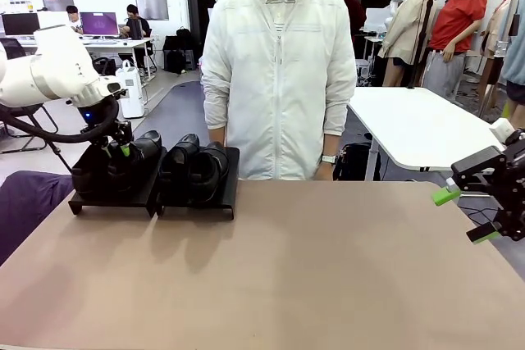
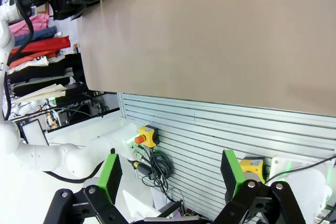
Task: Organize the shoes by placing them on the stand.
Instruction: Place the Shoe from the middle of the table onto the Shoes Stand.
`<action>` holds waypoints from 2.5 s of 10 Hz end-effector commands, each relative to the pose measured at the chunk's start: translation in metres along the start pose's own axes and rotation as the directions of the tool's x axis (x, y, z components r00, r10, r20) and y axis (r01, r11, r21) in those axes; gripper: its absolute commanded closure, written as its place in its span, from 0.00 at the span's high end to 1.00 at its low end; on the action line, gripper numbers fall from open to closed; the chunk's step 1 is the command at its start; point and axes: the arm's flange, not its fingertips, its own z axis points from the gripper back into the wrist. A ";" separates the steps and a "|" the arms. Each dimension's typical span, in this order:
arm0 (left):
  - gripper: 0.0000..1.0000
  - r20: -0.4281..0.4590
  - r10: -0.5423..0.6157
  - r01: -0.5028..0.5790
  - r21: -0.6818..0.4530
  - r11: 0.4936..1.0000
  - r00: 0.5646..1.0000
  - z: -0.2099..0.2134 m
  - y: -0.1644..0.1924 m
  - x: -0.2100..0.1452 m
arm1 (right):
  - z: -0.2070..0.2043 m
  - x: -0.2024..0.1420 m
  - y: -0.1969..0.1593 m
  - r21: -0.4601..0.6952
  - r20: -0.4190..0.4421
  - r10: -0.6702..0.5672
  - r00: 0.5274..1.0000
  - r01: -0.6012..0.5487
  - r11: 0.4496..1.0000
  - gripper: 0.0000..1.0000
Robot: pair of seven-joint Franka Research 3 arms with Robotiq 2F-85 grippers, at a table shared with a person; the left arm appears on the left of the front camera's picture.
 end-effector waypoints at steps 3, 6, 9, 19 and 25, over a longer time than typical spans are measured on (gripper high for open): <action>1.00 -0.039 -0.123 0.119 -0.091 0.989 0.992 0.046 -0.018 -0.041 | 0.002 0.002 0.003 0.031 0.000 0.017 1.000 -0.017 0.999 1.00; 1.00 -0.083 -0.244 0.229 -0.163 0.960 0.966 0.101 -0.032 -0.094 | 0.002 0.002 0.003 0.031 0.000 0.017 1.000 -0.017 0.999 1.00; 1.00 -0.121 -0.328 0.260 -0.388 0.884 0.937 0.147 -0.019 -0.166 | 0.002 0.002 0.003 0.031 0.000 0.017 1.000 -0.017 0.999 1.00; 1.00 0.390 -0.005 0.260 -0.605 0.752 0.921 0.118 0.040 -0.346 | 0.002 0.002 0.003 0.031 0.000 0.017 1.000 -0.017 0.999 1.00; 1.00 0.390 -0.005 0.260 -0.605 0.752 0.921 0.118 0.040 -0.346 | 0.002 0.002 0.003 0.031 0.000 0.017 1.000 -0.017 0.999 1.00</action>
